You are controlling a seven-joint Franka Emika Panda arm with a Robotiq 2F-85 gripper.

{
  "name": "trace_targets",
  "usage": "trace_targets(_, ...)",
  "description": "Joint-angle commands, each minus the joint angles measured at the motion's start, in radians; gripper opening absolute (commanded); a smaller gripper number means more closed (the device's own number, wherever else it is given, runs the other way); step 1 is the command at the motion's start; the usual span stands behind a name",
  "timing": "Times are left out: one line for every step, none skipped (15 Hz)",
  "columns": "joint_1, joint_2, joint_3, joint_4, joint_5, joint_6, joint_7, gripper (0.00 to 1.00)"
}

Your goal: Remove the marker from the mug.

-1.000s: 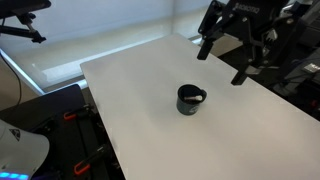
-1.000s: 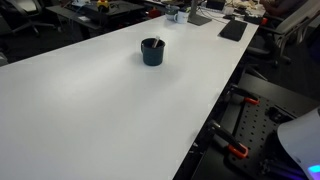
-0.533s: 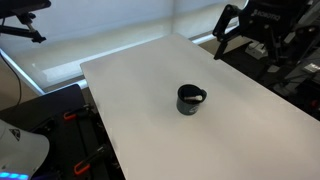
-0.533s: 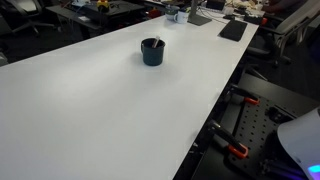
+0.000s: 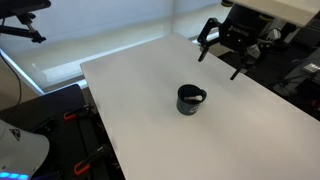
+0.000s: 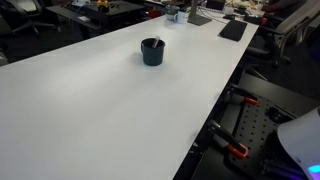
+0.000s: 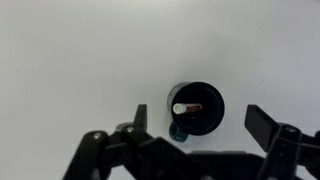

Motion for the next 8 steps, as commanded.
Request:
trace_targets(-0.007, 0.000, 0.007, 0.004, -0.002, -0.004, -0.001, 1.00)
trace_targets(-0.009, -0.008, 0.003, 0.000, -0.006, 0.006, 0.003, 1.00)
trace_targets(-0.013, -0.001, 0.001, 0.007, -0.002, -0.001, -0.002, 1.00)
trace_targets(-0.019, 0.009, 0.002, 0.015, 0.005, -0.003, -0.014, 1.00)
trace_targets(-0.024, 0.021, 0.002, 0.024, 0.010, -0.011, -0.018, 1.00)
trace_targets(-0.029, 0.032, 0.004, 0.030, 0.016, -0.013, -0.025, 1.00)
trace_targets(-0.034, 0.040, 0.007, 0.032, 0.022, -0.011, -0.035, 1.00)
trace_targets(-0.040, 0.048, 0.010, 0.032, 0.030, -0.010, -0.050, 1.00)
